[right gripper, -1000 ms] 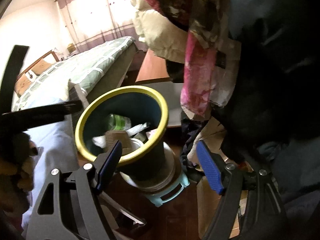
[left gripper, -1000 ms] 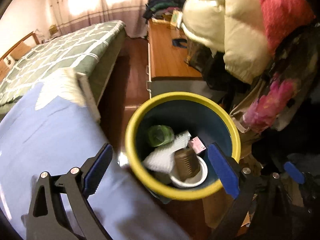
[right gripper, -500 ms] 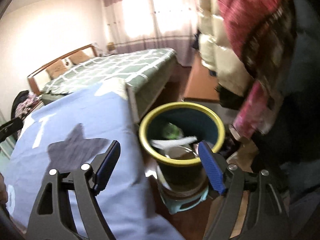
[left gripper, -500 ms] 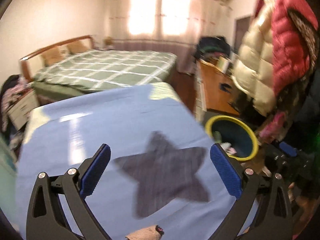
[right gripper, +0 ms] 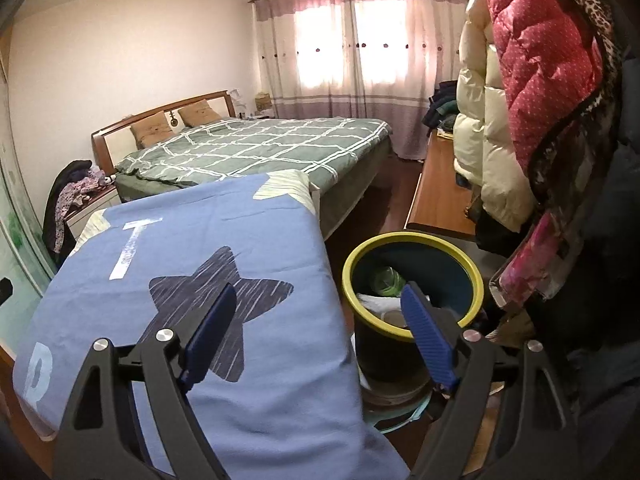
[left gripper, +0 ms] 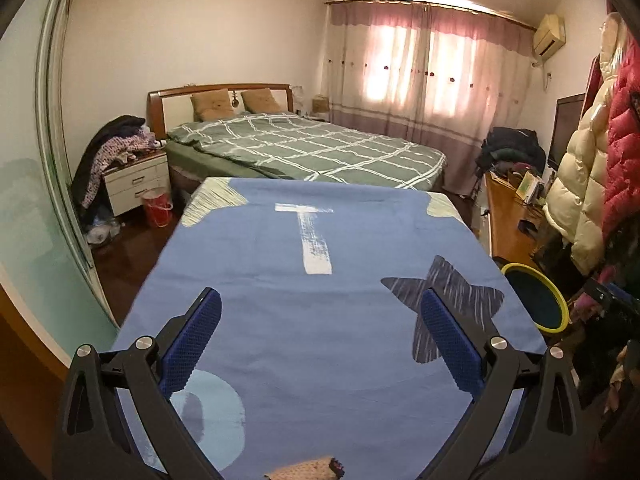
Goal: Collect trash
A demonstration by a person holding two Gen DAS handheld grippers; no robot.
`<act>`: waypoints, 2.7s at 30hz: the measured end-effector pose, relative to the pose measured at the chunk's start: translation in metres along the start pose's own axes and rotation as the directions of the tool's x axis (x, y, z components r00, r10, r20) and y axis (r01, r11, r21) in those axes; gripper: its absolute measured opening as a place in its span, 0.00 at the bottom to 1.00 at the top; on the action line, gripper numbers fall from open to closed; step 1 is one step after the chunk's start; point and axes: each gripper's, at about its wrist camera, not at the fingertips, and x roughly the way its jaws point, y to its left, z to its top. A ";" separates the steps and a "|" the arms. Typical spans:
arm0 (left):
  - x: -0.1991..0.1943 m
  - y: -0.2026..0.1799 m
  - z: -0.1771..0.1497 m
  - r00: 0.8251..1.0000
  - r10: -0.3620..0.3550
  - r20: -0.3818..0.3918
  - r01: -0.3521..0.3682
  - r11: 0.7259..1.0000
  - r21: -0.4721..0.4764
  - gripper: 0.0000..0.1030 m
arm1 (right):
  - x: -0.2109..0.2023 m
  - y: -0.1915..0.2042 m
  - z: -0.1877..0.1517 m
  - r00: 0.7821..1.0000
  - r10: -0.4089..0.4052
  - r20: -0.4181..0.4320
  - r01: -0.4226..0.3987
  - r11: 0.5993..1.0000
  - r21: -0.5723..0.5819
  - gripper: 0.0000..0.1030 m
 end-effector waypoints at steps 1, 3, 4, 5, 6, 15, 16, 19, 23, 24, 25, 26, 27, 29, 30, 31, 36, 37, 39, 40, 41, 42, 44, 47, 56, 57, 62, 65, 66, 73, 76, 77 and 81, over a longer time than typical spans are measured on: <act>0.000 -0.003 0.001 1.000 0.001 0.003 -0.001 1.000 0.001 0.95 | 0.000 0.001 -0.001 1.000 0.001 0.000 -0.001 1.000 -0.001 0.77; -0.002 -0.001 0.001 1.000 -0.004 0.002 0.004 1.000 0.000 0.95 | -0.001 0.001 -0.001 1.000 0.003 -0.001 -0.003 1.000 -0.001 0.77; -0.002 -0.002 0.001 1.000 -0.003 -0.002 0.003 1.000 0.001 0.95 | -0.001 0.000 -0.002 1.000 0.003 -0.002 -0.003 1.000 0.000 0.77; -0.001 -0.005 0.001 1.000 -0.003 -0.006 0.003 1.000 0.002 0.95 | -0.001 0.000 -0.002 1.000 0.004 -0.002 -0.004 1.000 0.001 0.77; 0.000 -0.007 0.001 1.000 -0.005 -0.009 0.005 1.000 0.004 0.95 | 0.000 0.000 -0.002 1.000 0.004 -0.003 -0.004 1.000 0.003 0.77; 0.003 -0.017 0.003 1.000 -0.006 -0.018 0.007 1.000 0.014 0.95 | 0.003 -0.001 -0.003 1.000 0.006 -0.009 -0.006 1.000 0.009 0.78; 0.003 -0.017 0.003 1.000 -0.007 -0.018 0.007 1.000 0.015 0.95 | 0.003 0.000 -0.003 1.000 0.006 -0.009 -0.006 1.000 0.009 0.78; 0.004 -0.018 0.004 1.000 -0.003 -0.016 0.003 1.000 0.015 0.95 | 0.003 0.000 -0.003 1.000 0.007 -0.010 -0.007 1.000 0.008 0.78; 0.002 -0.018 0.005 1.000 -0.001 -0.014 0.001 1.000 0.012 0.95 | 0.004 0.001 -0.004 1.000 0.009 -0.011 -0.009 1.000 0.008 0.78; 0.002 -0.018 0.005 1.000 0.000 -0.012 0.000 1.000 0.011 0.95 | 0.004 0.002 -0.004 1.000 0.010 -0.012 -0.010 1.000 0.008 0.78; 0.001 -0.018 0.005 1.000 0.001 -0.010 -0.001 1.000 0.010 0.95 | 0.004 0.002 -0.004 1.000 0.010 -0.012 -0.010 1.000 0.008 0.78; 0.001 -0.018 0.005 1.000 0.001 -0.010 -0.001 1.000 0.010 0.95 | 0.005 0.002 -0.004 1.000 0.009 -0.013 -0.009 1.000 0.007 0.78; 0.002 -0.019 0.005 1.000 0.002 -0.011 -0.002 1.000 0.011 0.95 | 0.005 0.002 -0.004 1.000 0.009 -0.013 -0.009 1.000 0.008 0.78; 0.002 -0.018 0.005 1.000 0.000 -0.011 0.000 1.000 0.011 0.95 | 0.005 0.002 -0.005 1.000 0.010 -0.015 -0.010 1.000 0.009 0.78; 0.002 -0.019 0.004 1.000 0.000 -0.014 0.000 1.000 0.011 0.95 | 0.006 0.002 -0.005 1.000 0.011 -0.017 -0.011 1.000 0.009 0.78; 0.002 -0.019 0.004 1.000 0.000 -0.015 0.001 1.000 0.013 0.95 | 0.006 0.003 -0.005 1.000 0.012 -0.019 -0.011 1.000 0.009 0.78; 0.002 -0.018 0.005 1.000 -0.002 -0.020 0.002 1.000 0.014 0.95 | 0.007 0.002 -0.006 1.000 0.012 -0.022 -0.011 1.000 0.010 0.78; 0.002 -0.018 0.005 1.000 -0.001 -0.020 0.002 1.000 0.013 0.95 | 0.007 0.003 -0.006 1.000 0.012 -0.023 -0.011 1.000 0.010 0.78; 0.002 -0.018 0.005 1.000 -0.002 -0.020 0.002 1.000 0.013 0.95 | 0.008 0.002 -0.006 1.000 0.014 -0.024 -0.013 1.000 0.011 0.78; 0.001 -0.018 0.005 1.000 -0.001 -0.020 0.002 1.000 0.013 0.95 | 0.008 0.002 -0.006 1.000 0.014 -0.026 -0.014 1.000 0.011 0.78; 0.002 -0.018 0.005 1.000 -0.001 -0.021 0.001 1.000 0.012 0.95 | 0.009 0.003 -0.006 0.999 0.015 -0.028 -0.015 1.000 0.011 0.78; 0.002 -0.018 0.005 1.000 -0.001 -0.021 0.001 1.000 0.011 0.95 | 0.009 0.003 -0.007 0.999 0.017 -0.030 -0.017 1.000 0.011 0.78; 0.002 -0.018 0.005 1.000 0.000 -0.021 0.000 1.000 0.012 0.95 | 0.010 0.003 -0.007 0.999 0.022 -0.031 -0.021 1.000 0.012 0.78; 0.002 -0.018 0.005 1.000 0.000 -0.021 0.000 1.000 0.012 0.95 | 0.010 0.004 -0.007 0.999 0.022 -0.031 -0.022 1.000 0.011 0.78; 0.002 -0.018 0.005 1.000 -0.002 -0.021 0.002 1.000 0.013 0.95 | 0.010 0.003 -0.007 0.999 0.023 -0.032 -0.022 1.000 0.013 0.78; 0.003 -0.018 0.004 1.000 -0.001 -0.022 0.001 1.000 0.013 0.95 | 0.010 0.004 -0.007 0.999 0.022 -0.032 -0.021 1.000 0.013 0.78; 0.003 -0.018 0.004 1.000 0.003 -0.023 -0.003 1.000 0.012 0.95 | 0.010 0.004 -0.007 0.999 0.021 -0.035 -0.020 1.000 0.013 0.78; 0.004 -0.017 0.002 1.000 0.009 -0.026 -0.009 1.000 0.017 0.95 | 0.010 0.003 -0.007 0.999 0.022 -0.034 -0.021 1.000 0.014 0.78; 0.006 -0.017 0.001 1.000 0.010 -0.029 -0.009 1.000 0.018 0.95 | 0.010 0.003 -0.007 0.999 0.022 -0.035 -0.021 1.000 0.014 0.78; 0.011 -0.016 0.000 0.999 0.002 -0.043 -0.002 1.000 0.012 0.95 | 0.011 0.003 -0.006 0.999 0.023 -0.036 -0.022 1.000 0.015 0.78; 0.011 -0.016 -0.001 0.999 0.007 -0.044 -0.007 1.000 0.014 0.95 | 0.011 0.004 -0.007 0.999 0.023 -0.037 -0.023 1.000 0.015 0.78; 0.011 -0.016 -0.001 0.999 0.010 -0.044 -0.009 1.000 0.016 0.95 | 0.011 0.003 -0.007 0.999 0.024 -0.038 -0.023 1.000 0.015 0.78; 0.012 -0.019 -0.001 0.999 0.016 -0.044 -0.015 1.000 0.021 0.95 | 0.010 0.005 -0.009 0.999 0.025 -0.040 -0.025 1.000 0.013 0.78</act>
